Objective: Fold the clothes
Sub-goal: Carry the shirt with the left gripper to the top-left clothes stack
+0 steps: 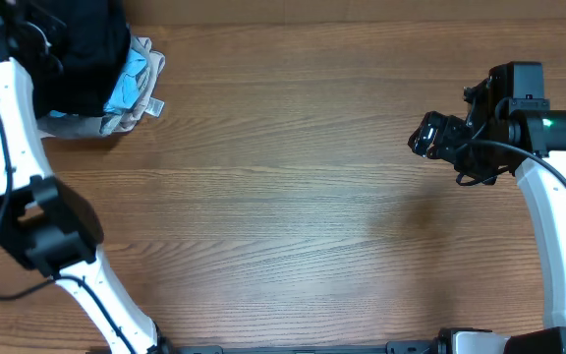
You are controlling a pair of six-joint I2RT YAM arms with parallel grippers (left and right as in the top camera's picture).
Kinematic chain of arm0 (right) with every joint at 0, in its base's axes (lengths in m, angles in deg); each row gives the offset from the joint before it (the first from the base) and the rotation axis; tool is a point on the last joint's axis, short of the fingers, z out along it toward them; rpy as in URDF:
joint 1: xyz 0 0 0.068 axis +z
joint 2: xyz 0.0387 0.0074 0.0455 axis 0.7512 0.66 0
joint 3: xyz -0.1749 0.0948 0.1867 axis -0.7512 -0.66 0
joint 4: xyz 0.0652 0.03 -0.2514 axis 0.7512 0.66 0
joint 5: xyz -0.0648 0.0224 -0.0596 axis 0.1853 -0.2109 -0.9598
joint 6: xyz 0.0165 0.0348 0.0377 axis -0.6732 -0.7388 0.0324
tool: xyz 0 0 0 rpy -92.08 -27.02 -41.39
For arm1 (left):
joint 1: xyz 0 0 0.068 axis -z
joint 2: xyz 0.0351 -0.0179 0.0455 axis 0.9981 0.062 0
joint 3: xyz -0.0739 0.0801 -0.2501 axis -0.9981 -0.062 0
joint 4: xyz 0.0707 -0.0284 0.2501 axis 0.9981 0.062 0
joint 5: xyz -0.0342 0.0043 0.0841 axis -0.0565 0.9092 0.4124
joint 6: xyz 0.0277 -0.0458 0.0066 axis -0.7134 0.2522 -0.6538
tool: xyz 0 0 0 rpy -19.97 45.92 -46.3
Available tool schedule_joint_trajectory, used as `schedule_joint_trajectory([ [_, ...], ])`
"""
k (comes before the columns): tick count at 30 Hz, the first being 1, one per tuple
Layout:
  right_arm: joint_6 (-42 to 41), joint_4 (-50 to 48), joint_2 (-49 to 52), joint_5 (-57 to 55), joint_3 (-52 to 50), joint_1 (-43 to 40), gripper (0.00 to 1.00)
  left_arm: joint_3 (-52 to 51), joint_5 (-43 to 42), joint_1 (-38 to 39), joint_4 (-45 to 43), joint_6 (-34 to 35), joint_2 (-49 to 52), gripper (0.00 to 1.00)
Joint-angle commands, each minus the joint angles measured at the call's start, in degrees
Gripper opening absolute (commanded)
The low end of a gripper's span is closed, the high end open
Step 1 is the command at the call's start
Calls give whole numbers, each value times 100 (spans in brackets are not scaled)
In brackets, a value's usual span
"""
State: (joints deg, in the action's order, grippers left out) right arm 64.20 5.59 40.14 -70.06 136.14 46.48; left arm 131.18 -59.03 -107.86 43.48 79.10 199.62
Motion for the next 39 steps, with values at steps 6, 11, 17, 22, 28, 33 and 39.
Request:
schedule_joint_trajectory([
  [6, 42, -9, 7, 50, -33, -11, 100, 76, 852, -7, 551, 118, 522, 4],
  [11, 42, -11, 11, 50, -33, -11, 100, 79, 868, -15, 780, -1029, 435, 18],
  [17, 44, -48, 11, 44, -33, -11, 100, 79, 903, -234, 1766, -2269, -4, 88],
  [22, 42, -116, 11, 46, -33, -11, 100, 79, 1200, -570, 2350, -2538, -442, 97],
  [28, 42, -140, 11, 46, -33, -11, 100, 79, 1156, -951, 2857, -3027, -1145, 100],
  [33, 42, -155, 11, 48, -33, -11, 100, 79, -426, -796, 2369, -4937, -1676, 96],
  [39, 42, -155, 11, 44, -33, -11, 100, 76, 339, -365, 1453, -5528, -1388, 96],
])
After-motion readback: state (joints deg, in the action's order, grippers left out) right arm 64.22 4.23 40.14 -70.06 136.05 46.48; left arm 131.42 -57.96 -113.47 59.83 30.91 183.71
